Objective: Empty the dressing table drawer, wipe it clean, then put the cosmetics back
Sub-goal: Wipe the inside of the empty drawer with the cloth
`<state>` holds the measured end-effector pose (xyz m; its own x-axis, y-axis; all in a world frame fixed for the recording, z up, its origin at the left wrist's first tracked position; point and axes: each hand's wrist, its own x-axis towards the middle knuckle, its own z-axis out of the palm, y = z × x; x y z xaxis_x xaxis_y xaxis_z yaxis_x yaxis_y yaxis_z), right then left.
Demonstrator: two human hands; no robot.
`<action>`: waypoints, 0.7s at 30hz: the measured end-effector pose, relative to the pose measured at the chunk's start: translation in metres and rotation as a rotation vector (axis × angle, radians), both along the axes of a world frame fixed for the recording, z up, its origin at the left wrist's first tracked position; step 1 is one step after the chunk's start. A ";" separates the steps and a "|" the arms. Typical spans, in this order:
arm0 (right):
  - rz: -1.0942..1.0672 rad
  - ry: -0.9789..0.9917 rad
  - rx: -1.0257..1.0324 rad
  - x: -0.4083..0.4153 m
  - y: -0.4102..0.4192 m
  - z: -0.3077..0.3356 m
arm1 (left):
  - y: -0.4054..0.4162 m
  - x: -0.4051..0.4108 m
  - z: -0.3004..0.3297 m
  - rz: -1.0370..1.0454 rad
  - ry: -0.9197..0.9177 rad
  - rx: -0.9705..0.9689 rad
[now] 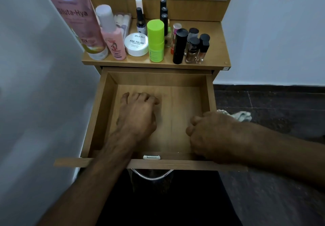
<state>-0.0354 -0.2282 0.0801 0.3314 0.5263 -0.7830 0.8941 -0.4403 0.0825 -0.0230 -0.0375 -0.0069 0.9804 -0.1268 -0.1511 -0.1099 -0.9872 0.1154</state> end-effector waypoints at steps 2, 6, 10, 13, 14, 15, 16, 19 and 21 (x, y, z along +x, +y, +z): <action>0.130 -0.114 0.005 -0.011 0.001 0.001 | -0.001 0.000 -0.001 0.000 0.009 0.000; 0.131 -0.172 -0.001 -0.012 -0.004 0.011 | -0.002 -0.002 -0.001 0.009 -0.006 -0.009; -0.081 -0.343 -0.024 0.006 -0.022 0.025 | -0.003 -0.002 -0.001 -0.003 -0.014 -0.007; -0.341 -0.443 0.006 0.031 -0.045 0.051 | -0.006 -0.001 0.000 0.020 -0.031 -0.011; -0.417 -0.474 0.012 0.036 -0.050 0.056 | -0.007 -0.001 0.000 0.024 -0.035 -0.008; -0.445 -0.524 0.017 0.038 -0.051 0.057 | -0.008 -0.001 0.000 0.032 -0.039 -0.007; -0.424 -0.576 0.051 0.036 -0.048 0.054 | -0.009 -0.001 0.001 0.046 -0.050 -0.010; -0.296 -0.445 0.362 0.020 -0.015 0.032 | -0.005 0.000 0.005 0.126 -0.101 0.004; -0.264 -0.299 0.524 0.019 0.013 0.010 | -0.002 -0.001 0.008 0.192 -0.166 0.000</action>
<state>-0.0164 -0.2148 0.0899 0.6656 0.6838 -0.2991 0.7220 -0.6915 0.0258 -0.0244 -0.0391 0.0013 0.9979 0.0639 0.0142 0.0619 -0.9919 0.1113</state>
